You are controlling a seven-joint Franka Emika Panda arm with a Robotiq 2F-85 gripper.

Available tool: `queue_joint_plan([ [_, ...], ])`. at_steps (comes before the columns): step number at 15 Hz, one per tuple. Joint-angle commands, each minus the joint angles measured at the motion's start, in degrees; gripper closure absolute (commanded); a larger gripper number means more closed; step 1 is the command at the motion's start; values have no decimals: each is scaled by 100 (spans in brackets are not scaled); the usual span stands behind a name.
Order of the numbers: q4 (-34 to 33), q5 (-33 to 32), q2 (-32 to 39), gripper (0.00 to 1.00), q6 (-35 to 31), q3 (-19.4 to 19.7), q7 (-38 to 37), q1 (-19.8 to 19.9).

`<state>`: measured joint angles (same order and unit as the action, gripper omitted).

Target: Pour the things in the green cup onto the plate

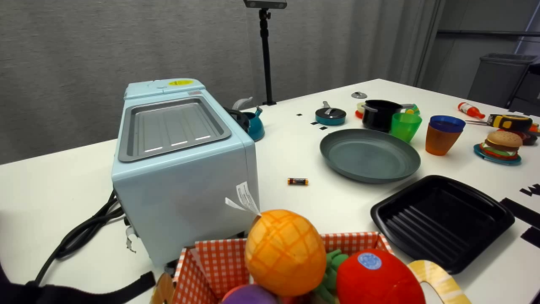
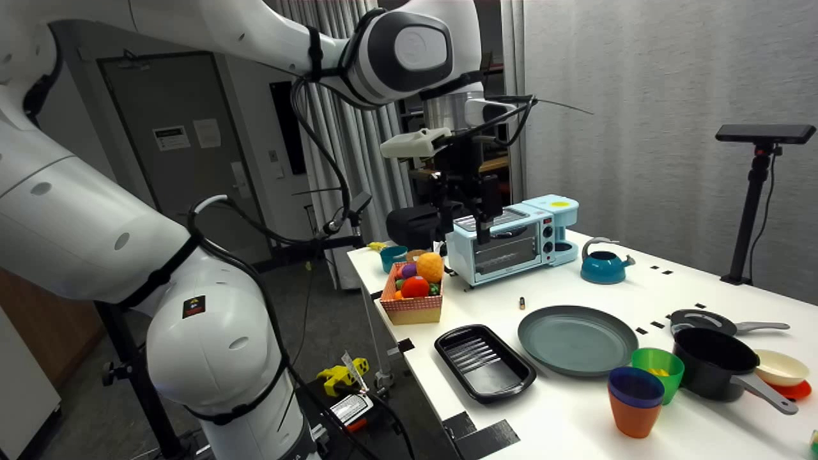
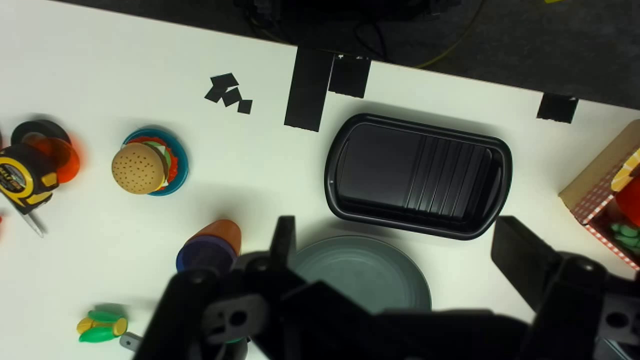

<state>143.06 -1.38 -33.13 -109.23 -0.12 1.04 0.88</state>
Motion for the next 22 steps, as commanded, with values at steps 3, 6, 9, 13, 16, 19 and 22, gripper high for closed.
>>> queue_joint_plan([
  [3,-11,-10,2,0,14,18,-11,-23],
  [6,-11,-10,2,0,14,18,-11,-23],
  [9,-11,-10,2,0,14,18,-11,-23],
  [13,-11,-10,2,0,14,18,-11,-23],
  [16,-11,-10,2,0,14,18,-11,-23],
  [19,-11,-10,2,0,14,18,-11,-23],
  [22,-94,12,173,0,-319,104,129,-29],
])
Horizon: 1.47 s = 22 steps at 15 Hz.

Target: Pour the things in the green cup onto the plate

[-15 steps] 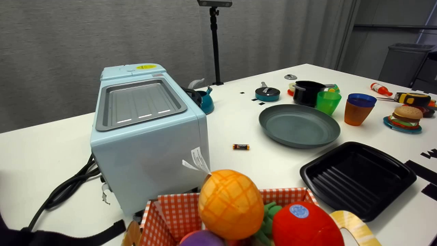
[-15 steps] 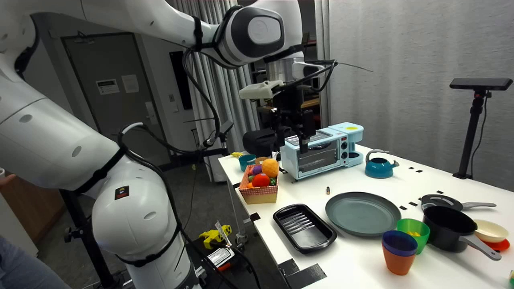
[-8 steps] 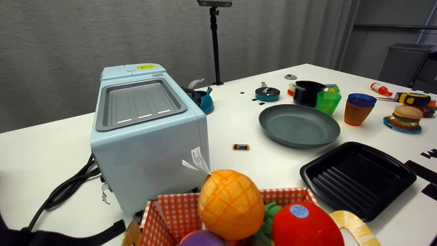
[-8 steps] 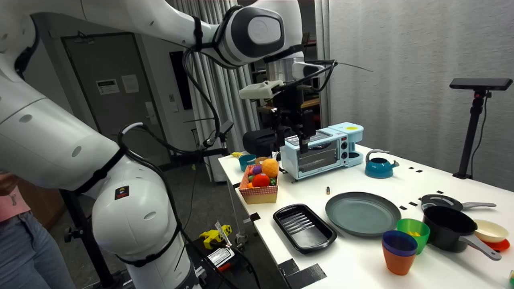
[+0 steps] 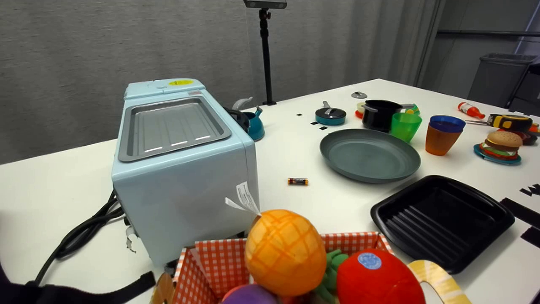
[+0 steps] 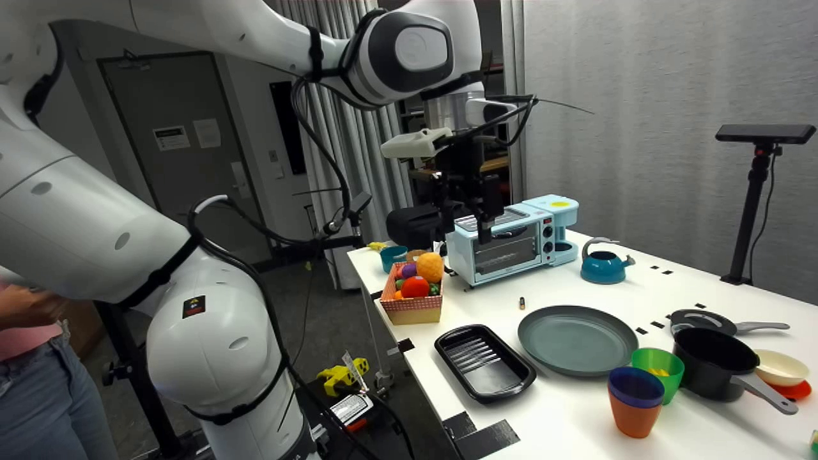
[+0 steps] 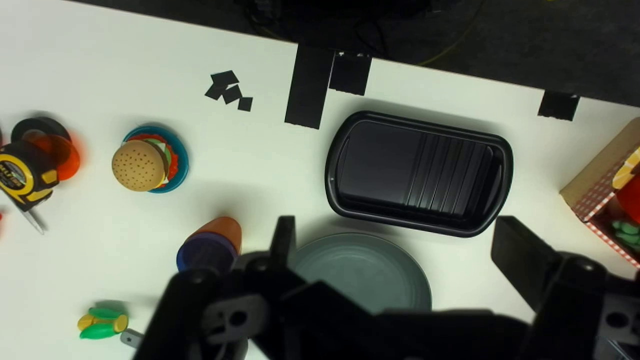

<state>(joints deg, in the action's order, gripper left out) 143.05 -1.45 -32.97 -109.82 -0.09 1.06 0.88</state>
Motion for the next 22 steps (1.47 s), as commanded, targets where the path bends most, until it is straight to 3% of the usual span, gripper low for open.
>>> queue_joint_plan([
  [1,-157,7,261,0,-387,126,156,-17],
  [12,-1037,-18,1574,0,-1120,432,230,132],
  [13,-781,-23,1315,0,-1066,364,119,108],
  [22,-807,-23,1400,0,-1066,349,113,110],
])
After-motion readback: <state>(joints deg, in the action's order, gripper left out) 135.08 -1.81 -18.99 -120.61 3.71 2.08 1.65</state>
